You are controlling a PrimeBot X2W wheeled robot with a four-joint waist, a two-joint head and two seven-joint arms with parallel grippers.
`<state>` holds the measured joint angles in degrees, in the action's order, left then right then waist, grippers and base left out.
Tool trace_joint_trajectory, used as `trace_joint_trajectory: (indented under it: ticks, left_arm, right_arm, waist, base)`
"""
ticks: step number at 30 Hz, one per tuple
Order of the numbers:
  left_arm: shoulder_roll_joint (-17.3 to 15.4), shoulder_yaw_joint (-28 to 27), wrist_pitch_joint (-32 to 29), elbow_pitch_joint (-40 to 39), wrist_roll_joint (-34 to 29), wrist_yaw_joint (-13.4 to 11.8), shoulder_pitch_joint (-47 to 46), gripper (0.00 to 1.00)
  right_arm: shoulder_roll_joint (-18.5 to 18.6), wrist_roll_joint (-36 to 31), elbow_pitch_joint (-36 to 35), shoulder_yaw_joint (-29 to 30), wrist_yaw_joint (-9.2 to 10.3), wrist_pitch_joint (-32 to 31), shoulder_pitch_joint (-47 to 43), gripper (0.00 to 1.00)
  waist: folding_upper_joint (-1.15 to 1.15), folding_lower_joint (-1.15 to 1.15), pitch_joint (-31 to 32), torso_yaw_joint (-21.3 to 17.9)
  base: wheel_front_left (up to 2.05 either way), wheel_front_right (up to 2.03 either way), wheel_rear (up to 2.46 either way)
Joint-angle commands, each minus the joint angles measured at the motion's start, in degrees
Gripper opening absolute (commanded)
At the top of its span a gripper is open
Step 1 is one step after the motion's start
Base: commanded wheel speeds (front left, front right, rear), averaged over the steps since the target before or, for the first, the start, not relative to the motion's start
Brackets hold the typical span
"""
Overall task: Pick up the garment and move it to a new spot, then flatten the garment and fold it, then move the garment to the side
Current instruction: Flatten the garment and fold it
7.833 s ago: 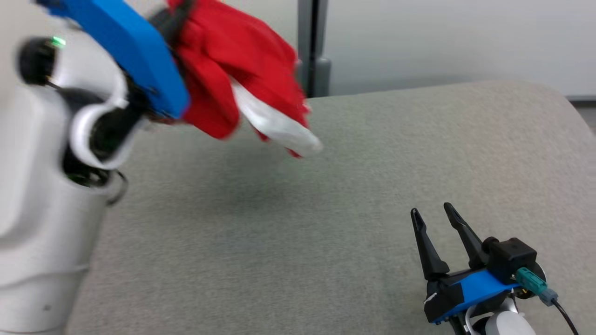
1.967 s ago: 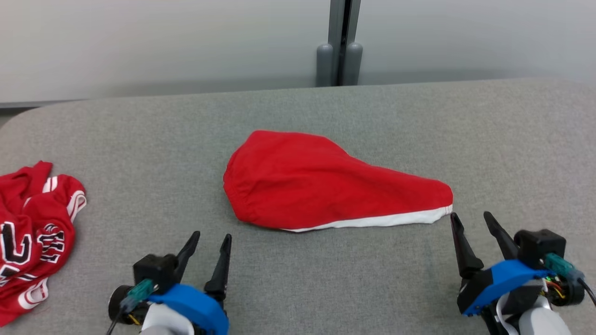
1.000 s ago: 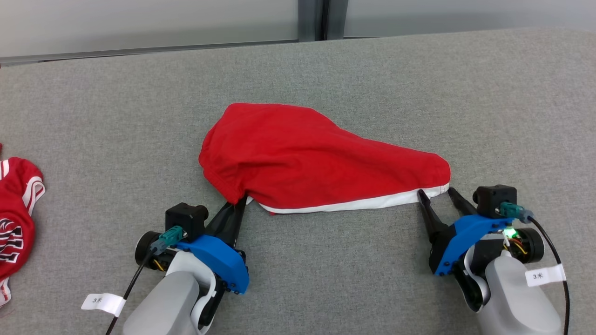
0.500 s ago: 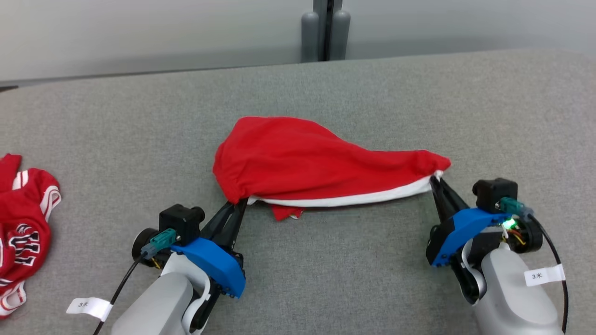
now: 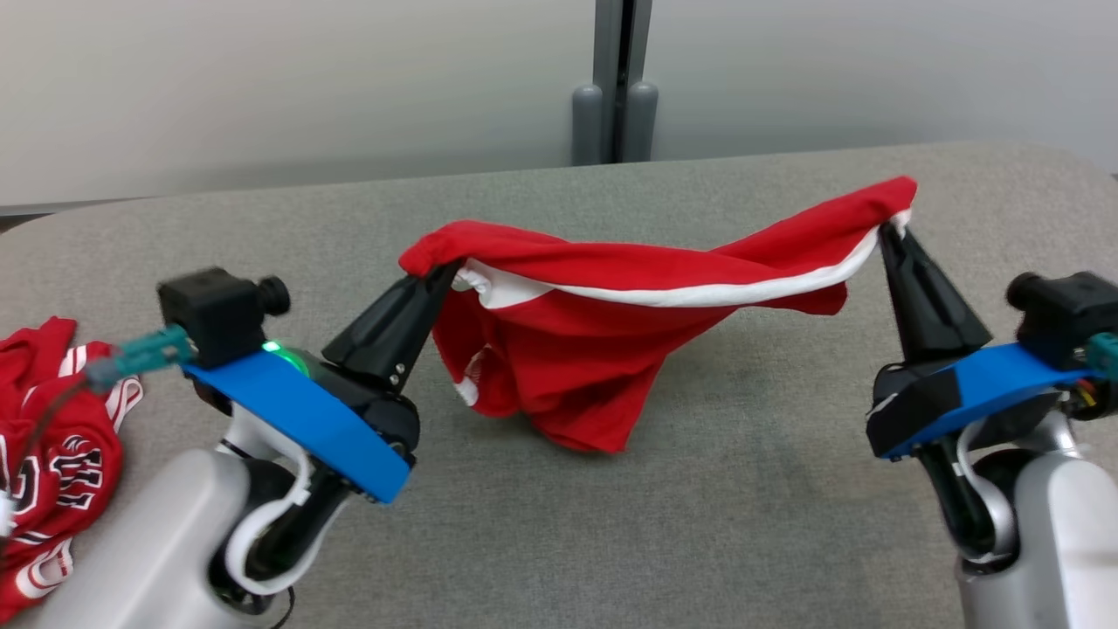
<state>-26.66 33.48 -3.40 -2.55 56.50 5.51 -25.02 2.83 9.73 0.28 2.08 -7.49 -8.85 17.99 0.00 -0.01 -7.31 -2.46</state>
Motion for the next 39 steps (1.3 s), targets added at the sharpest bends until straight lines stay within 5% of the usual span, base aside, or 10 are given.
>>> trace_joint_trajectory:
  ticks: [1, 6, 11, 22, 29, 39]
  left_arm:
    - [-1.07, -0.99, -2.14, -2.67, 1.99, -0.71, -0.10, 0.00]
    - [-6.60, -4.28, -10.82, -8.34, 5.55, -4.08, -5.09, 0.00]
    - [-8.32, -7.10, -13.14, -2.95, 3.06, -5.37, -15.90, 0.00]
    - [-3.60, -9.66, -0.03, 11.90, -7.82, -2.89, -37.07, 0.00]
    - [-1.28, -4.29, 3.98, 15.29, -7.48, 0.92, -30.64, 0.00]
    - [-1.95, 6.41, -1.80, 16.52, -1.46, 1.46, -9.12, 0.00]
  right_arm:
    - [0.13, 0.79, -2.99, 0.16, -0.01, -1.62, -0.69, 0.00]
    - [0.12, 3.13, -9.70, -0.56, -0.01, -7.89, 4.44, 0.00]
    - [0.13, 7.68, -2.81, -2.90, -0.01, -5.81, 17.87, 0.00]
    - [0.79, 6.72, 17.87, -6.48, -0.01, 14.92, 42.14, 0.00]
    - [3.20, 7.43, 25.43, -9.68, -0.01, 16.06, 35.98, 0.00]
    - [4.64, 9.51, 31.59, -10.10, -0.01, 9.01, 16.58, 0.00]
  waist:
    - [0.00, 0.01, -0.40, -0.21]
    - [0.00, 0.01, -4.78, -1.48]
    - [0.00, 0.01, -11.81, -2.78]
    - [0.00, 0.01, -16.54, -3.70]
    - [0.00, 0.01, -16.06, -3.00]
    - [0.00, 0.01, -11.86, -2.99]
  base:
    - [0.00, 0.00, 0.00]
    - [0.00, 0.00, 0.00]
    - [0.00, 0.00, 0.00]
    - [0.00, 0.00, 0.00]
    - [0.00, 0.00, 0.00]
    - [0.00, 0.00, 0.00]
